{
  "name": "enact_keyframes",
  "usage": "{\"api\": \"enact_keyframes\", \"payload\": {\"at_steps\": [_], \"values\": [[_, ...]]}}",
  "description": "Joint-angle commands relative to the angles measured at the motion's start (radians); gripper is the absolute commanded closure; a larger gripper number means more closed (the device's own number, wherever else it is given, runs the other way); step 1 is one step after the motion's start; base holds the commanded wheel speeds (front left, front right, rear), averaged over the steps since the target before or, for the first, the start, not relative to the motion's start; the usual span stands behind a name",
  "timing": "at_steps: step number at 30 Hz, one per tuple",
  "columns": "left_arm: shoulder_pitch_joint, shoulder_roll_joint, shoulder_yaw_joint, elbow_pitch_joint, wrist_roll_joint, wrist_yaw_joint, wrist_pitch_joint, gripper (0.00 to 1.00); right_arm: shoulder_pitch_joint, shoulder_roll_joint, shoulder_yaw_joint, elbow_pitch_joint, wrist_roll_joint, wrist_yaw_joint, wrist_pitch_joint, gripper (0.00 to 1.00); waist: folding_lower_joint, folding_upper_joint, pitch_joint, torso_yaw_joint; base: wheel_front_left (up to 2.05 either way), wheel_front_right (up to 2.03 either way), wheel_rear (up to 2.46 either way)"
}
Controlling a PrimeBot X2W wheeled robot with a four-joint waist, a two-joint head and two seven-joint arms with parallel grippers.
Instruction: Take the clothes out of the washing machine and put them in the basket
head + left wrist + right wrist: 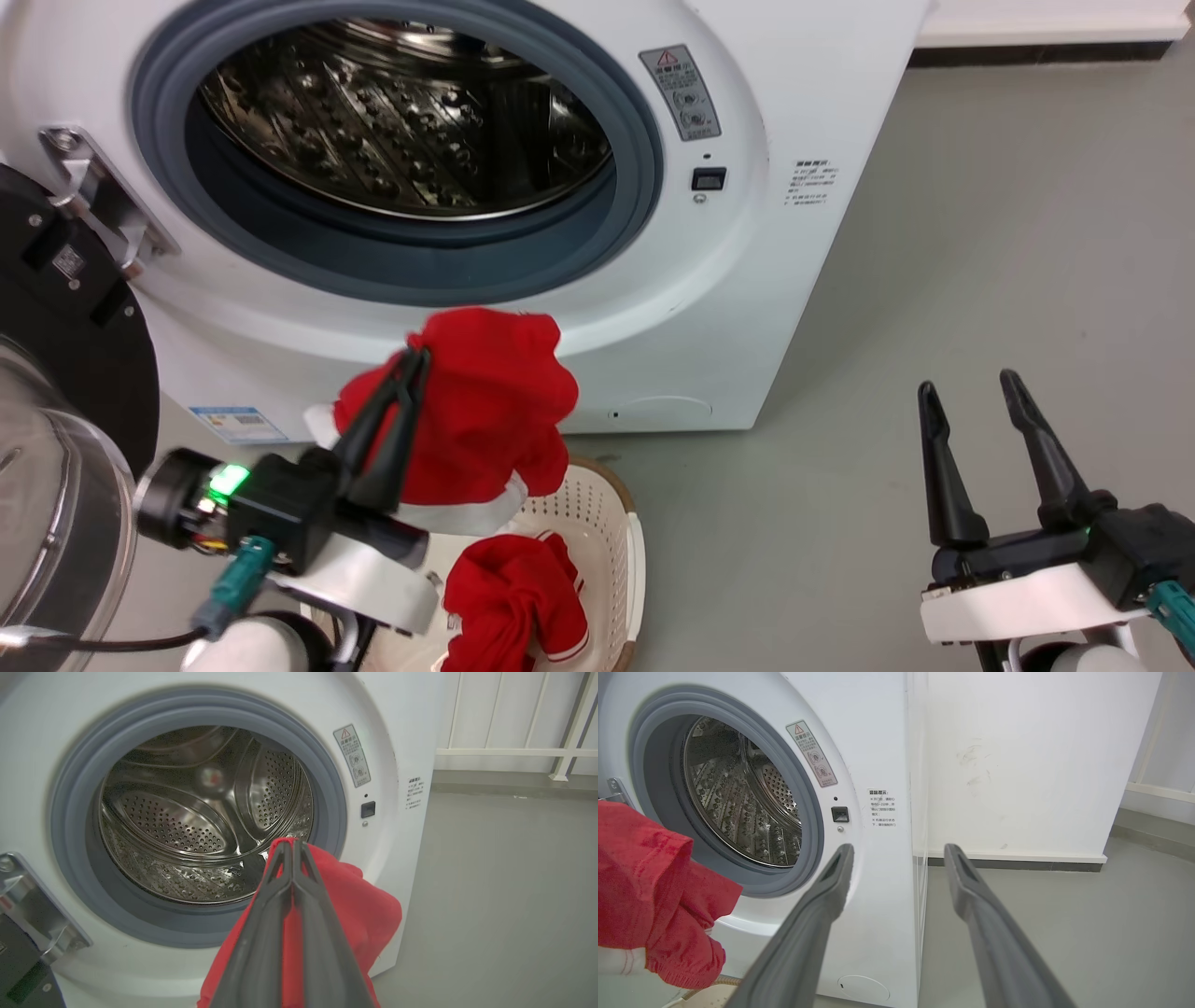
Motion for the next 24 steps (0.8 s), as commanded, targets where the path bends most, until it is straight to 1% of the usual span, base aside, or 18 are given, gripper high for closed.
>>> {"api": "enact_keyframes", "payload": {"at_steps": [1, 5, 10, 19, 24], "values": [[0.014, -0.01, -0.012, 0.026, -0.005, -0.01, -0.01, 1.0, -0.021, 0.001, 0.001, -0.005, -0.005, -0.001, -0.002, 0.0, 0.0, -0.0001, 0.026, 0.0, 0.0, 0.0, 0.0], [0.022, -0.039, -0.051, 0.134, -0.02, -0.045, -0.033, 1.0, -0.049, 0.001, 0.002, -0.016, -0.013, -0.001, -0.002, 0.0, 0.0, -0.0001, 0.081, -0.009, 0.0, 0.0, 0.0], [-0.036, -0.097, -0.085, 0.333, -0.037, -0.102, -0.085, 1.0, -0.09, 0.001, -0.003, -0.031, -0.026, -0.001, -0.002, 0.0, 0.0, -0.0001, 0.171, -0.025, 0.0, 0.0, 0.0], [-0.203, -0.21, -0.123, 0.766, -0.032, -0.199, -0.137, 1.0, -0.181, 0.001, -0.006, -0.064, -0.015, -0.001, -0.002, 0.0, 0.0, -0.0001, 0.356, -0.065, 0.0, 0.0, 0.0], [-0.326, -0.263, -0.139, 1.009, -0.011, -0.237, -0.147, 1.0, -0.23, 0.001, -0.01, -0.083, -0.002, -0.001, -0.002, 0.0, 0.0, -0.0001, 0.458, -0.081, 0.0, 0.0, 0.0]]}}
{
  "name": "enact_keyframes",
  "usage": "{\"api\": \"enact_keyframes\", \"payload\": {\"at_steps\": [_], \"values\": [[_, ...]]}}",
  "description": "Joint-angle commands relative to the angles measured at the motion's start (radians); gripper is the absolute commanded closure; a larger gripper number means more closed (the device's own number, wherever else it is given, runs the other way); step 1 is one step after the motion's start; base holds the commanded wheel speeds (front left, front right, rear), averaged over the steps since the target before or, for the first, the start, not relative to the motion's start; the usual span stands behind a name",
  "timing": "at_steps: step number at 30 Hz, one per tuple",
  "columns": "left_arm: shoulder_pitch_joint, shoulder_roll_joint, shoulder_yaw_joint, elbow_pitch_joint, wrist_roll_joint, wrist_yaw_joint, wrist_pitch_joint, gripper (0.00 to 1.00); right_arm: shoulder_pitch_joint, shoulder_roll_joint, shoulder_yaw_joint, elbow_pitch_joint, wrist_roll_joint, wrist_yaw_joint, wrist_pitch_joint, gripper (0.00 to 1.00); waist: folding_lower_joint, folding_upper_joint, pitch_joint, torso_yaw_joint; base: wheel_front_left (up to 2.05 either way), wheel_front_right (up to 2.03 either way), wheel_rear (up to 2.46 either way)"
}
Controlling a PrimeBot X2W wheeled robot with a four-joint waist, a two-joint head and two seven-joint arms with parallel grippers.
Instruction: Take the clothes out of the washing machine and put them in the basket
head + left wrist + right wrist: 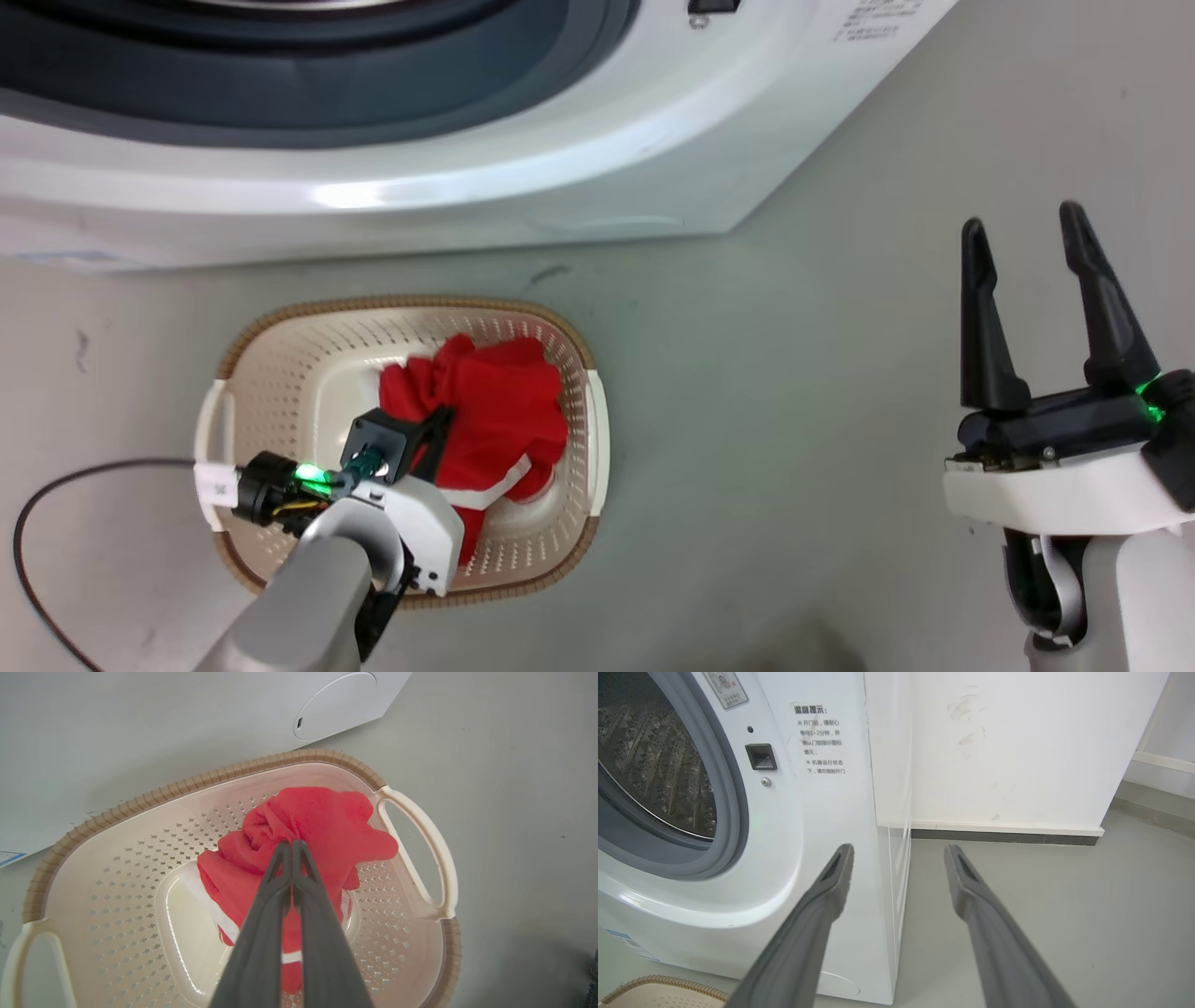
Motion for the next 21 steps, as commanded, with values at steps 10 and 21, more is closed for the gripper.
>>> {"api": "enact_keyframes", "payload": {"at_steps": [10, 21], "values": [[-0.247, -0.08, -0.055, 0.363, 0.061, -0.039, 0.009, 1.0, -0.075, 0.001, -0.023, -0.032, 0.016, -0.001, -0.002, 0.0, -0.0001, -0.0001, 0.217, -0.029, 0.0, 0.0, 0.0], [-0.368, -0.119, -0.126, 0.544, 0.107, -0.061, 0.148, 1.0, -0.11, 0.001, -0.025, -0.04, 0.025, -0.001, -0.002, 0.0, -0.0001, -0.0001, 0.29, -0.046, 0.0, 0.0, 0.0]]}}
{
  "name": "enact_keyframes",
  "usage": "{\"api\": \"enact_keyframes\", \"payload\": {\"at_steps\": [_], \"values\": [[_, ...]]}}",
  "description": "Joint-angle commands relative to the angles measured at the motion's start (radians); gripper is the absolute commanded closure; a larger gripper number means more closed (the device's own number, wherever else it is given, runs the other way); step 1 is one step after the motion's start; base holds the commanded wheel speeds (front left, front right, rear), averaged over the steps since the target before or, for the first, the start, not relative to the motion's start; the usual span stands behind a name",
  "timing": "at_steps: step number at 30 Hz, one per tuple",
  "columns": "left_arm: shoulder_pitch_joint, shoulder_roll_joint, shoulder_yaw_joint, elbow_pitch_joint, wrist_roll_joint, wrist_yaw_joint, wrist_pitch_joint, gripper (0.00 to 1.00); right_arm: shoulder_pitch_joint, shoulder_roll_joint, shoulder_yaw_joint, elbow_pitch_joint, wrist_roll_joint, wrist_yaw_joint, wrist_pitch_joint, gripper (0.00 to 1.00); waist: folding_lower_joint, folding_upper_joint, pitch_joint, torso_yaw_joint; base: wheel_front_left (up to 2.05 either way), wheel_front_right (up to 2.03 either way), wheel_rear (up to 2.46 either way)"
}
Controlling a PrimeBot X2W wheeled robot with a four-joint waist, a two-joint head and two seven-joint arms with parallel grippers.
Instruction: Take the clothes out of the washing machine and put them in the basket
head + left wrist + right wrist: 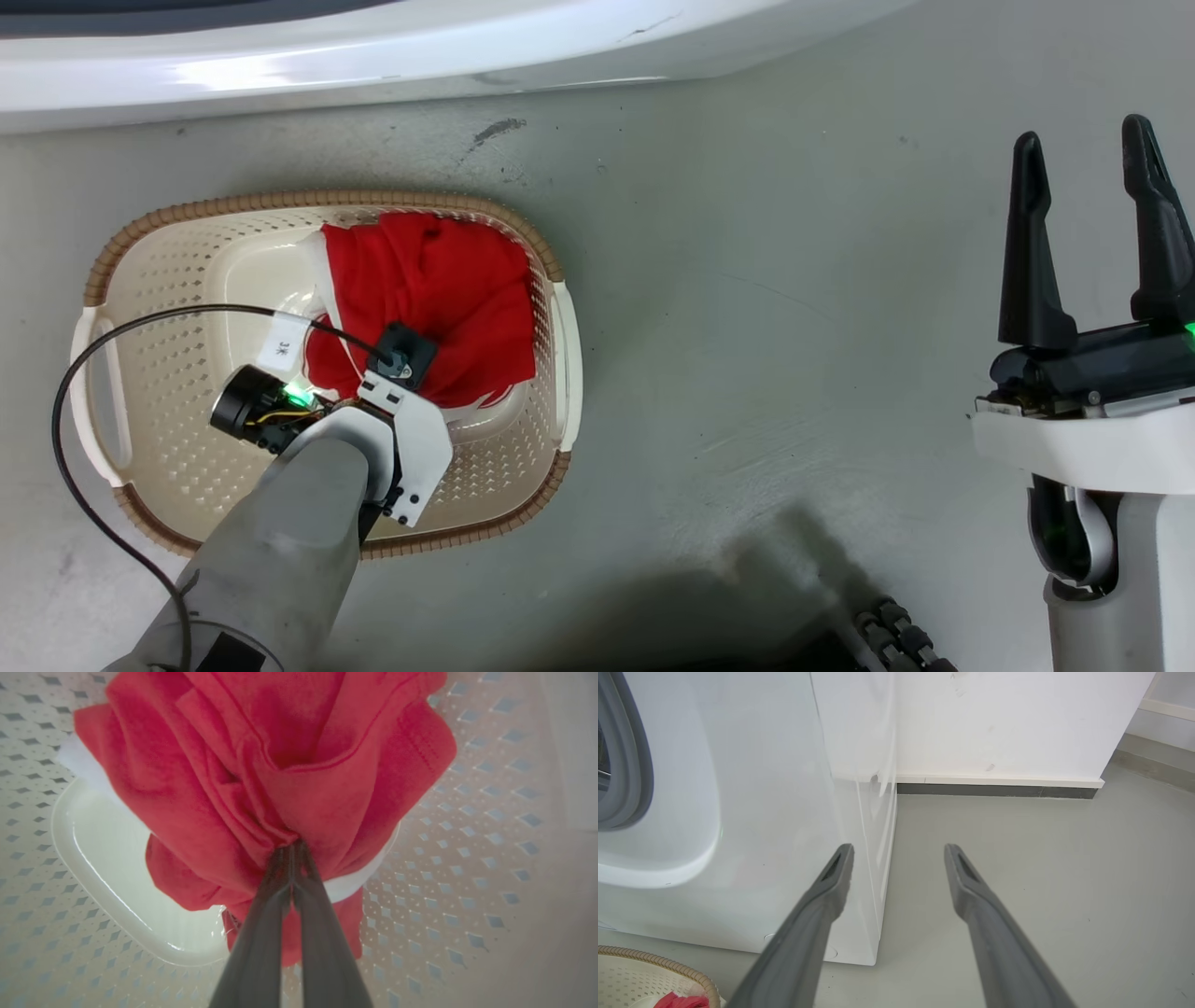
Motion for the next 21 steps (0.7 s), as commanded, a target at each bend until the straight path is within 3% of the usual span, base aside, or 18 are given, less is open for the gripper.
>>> {"api": "enact_keyframes", "payload": {"at_steps": [1, 2, 4, 11, 18, 21], "values": [[-0.015, 0.003, -0.002, 0.006, 0.005, -0.002, 0.007, 1.0, -0.012, 0.001, 0.0, -0.003, 0.0, -0.001, -0.002, 0.0, -0.0002, 0.0, 0.001, -0.002, 0.0, 0.0, 0.0], [-0.013, 0.002, -0.004, 0.009, 0.001, -0.004, 0.018, 1.0, -0.015, 0.001, 0.0, -0.001, 0.001, -0.001, -0.002, 0.0, -0.0002, 0.0, 0.0, -0.003, 0.0, 0.0, 0.0], [-0.008, -0.001, 0.001, 0.012, -0.008, 0.001, 0.019, 0.0, -0.018, 0.001, -0.003, 0.002, 0.004, -0.001, -0.002, 0.0, -0.0002, 0.0, -0.008, -0.003, 0.0, 0.0, 0.0], [0.037, -0.028, 0.013, 0.015, -0.041, -0.011, -0.058, 0.0, 0.003, 0.001, 0.013, 0.024, 0.001, -0.001, -0.002, 0.0, -0.0002, 0.0, -0.101, 0.019, 0.0, 0.0, 0.0], [0.123, -0.051, 0.083, -0.035, -0.108, 0.024, -0.163, 0.0, 0.05, 0.001, 0.033, 0.051, -0.013, -0.001, -0.002, 0.0, -0.0002, 0.0, -0.246, 0.052, 0.0, 0.0, 0.0], [0.17, -0.023, 0.119, -0.156, -0.101, 0.062, -0.166, 0.0, 0.073, 0.001, 0.034, 0.057, -0.016, -0.001, -0.002, 0.0, -0.0002, 0.0, -0.302, 0.067, 0.0, 0.0, 0.0]]}}
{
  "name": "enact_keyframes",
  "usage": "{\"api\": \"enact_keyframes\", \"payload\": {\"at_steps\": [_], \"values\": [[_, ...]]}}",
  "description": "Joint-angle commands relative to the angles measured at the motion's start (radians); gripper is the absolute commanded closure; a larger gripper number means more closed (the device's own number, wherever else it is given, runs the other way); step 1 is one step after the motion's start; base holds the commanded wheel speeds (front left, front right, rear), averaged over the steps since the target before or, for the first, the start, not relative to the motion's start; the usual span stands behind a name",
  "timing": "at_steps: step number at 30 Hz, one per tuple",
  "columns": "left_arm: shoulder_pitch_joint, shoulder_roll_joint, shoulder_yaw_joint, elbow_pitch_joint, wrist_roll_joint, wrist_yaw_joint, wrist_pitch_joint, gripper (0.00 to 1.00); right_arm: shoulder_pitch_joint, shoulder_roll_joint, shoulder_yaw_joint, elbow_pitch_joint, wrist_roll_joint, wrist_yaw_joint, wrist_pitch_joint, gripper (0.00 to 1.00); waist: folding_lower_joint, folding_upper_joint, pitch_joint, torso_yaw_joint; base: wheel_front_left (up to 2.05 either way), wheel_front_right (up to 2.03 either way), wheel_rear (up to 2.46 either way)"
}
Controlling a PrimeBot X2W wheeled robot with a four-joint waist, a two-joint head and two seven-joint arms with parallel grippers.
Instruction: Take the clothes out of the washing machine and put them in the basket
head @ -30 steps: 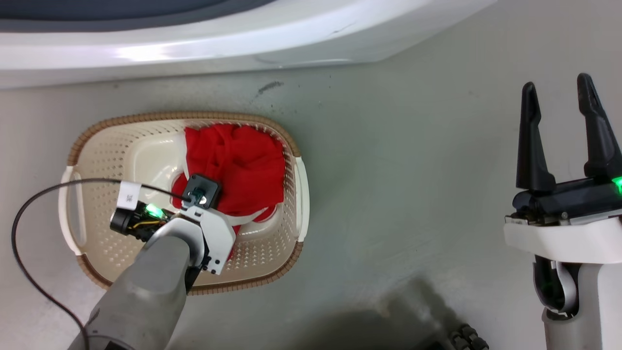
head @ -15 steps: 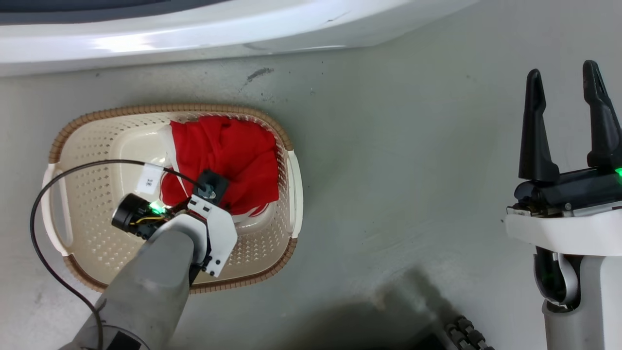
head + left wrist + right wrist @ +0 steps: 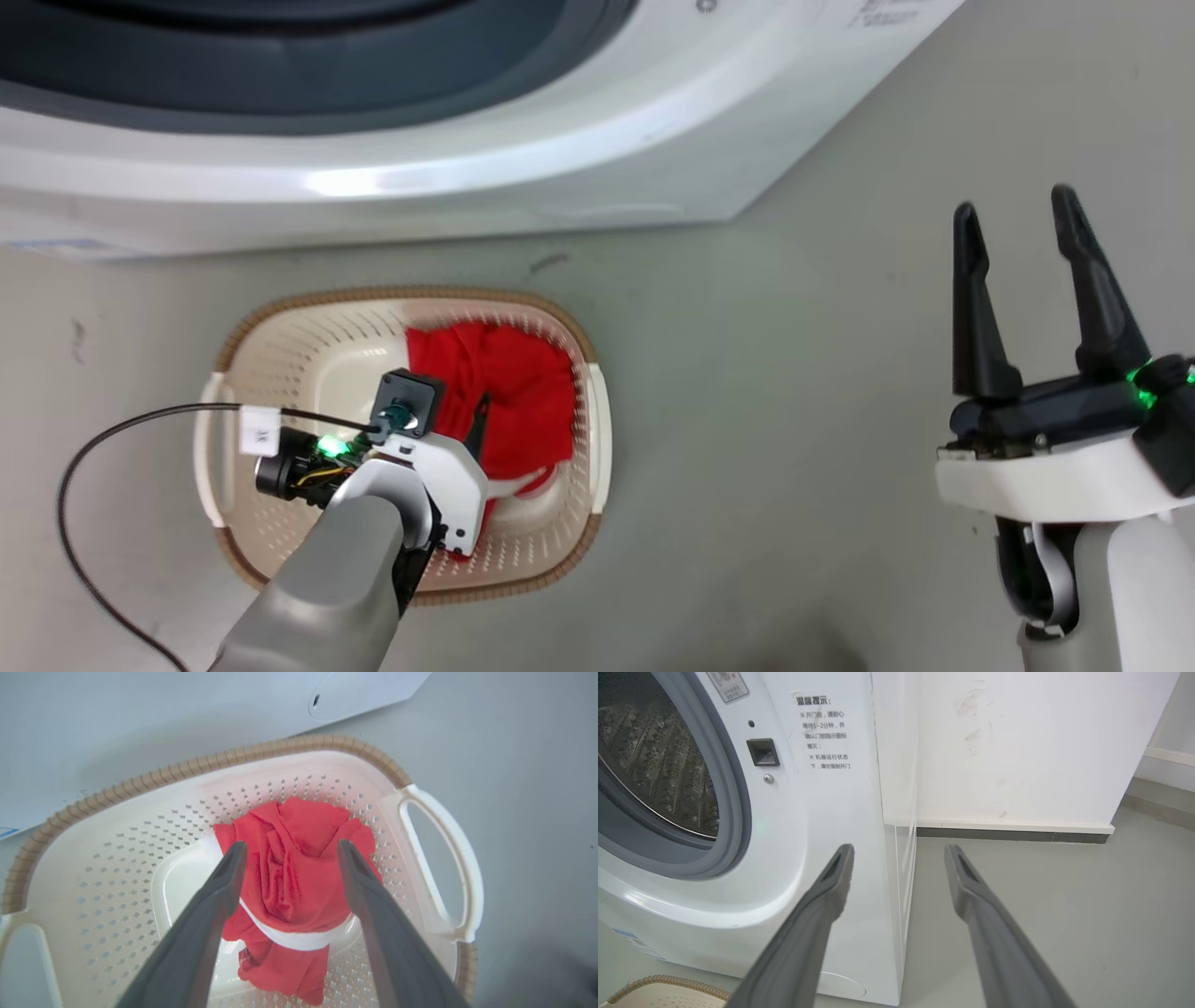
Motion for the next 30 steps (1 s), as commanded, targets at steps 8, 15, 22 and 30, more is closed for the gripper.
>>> {"api": "enact_keyframes", "payload": {"at_steps": [8, 15, 22, 30], "values": [[0.217, 0.052, 0.17, -0.351, 0.044, 0.09, -0.004, 0.0, 0.083, 0.001, 0.008, 0.029, -0.018, -0.001, -0.002, 0.0, 0.0, 0.0, -0.206, 0.061, 0.0, 0.0, 0.0], [0.39, 0.031, 0.319, -0.63, 0.126, 0.134, -0.004, 0.0, 0.149, 0.001, 0.021, 0.041, -0.016, -0.001, -0.002, 0.0, 0.0, 0.0, -0.323, 0.085, 0.0, 0.0, 0.0], [0.522, -0.012, 0.441, -0.849, 0.212, 0.155, -0.004, 0.0, 0.198, 0.001, 0.033, 0.049, -0.016, -0.001, -0.002, 0.0, 0.0, 0.0, -0.41, 0.093, 0.0, 0.0, 0.0], [0.633, -0.063, 0.545, -1.006, 0.282, 0.162, -0.004, 0.0, 0.253, 0.001, 0.022, 0.056, -0.008, -0.001, -0.002, 0.0, 0.0, 0.0, -0.493, 0.096, 0.0, 0.0, 0.0]]}}
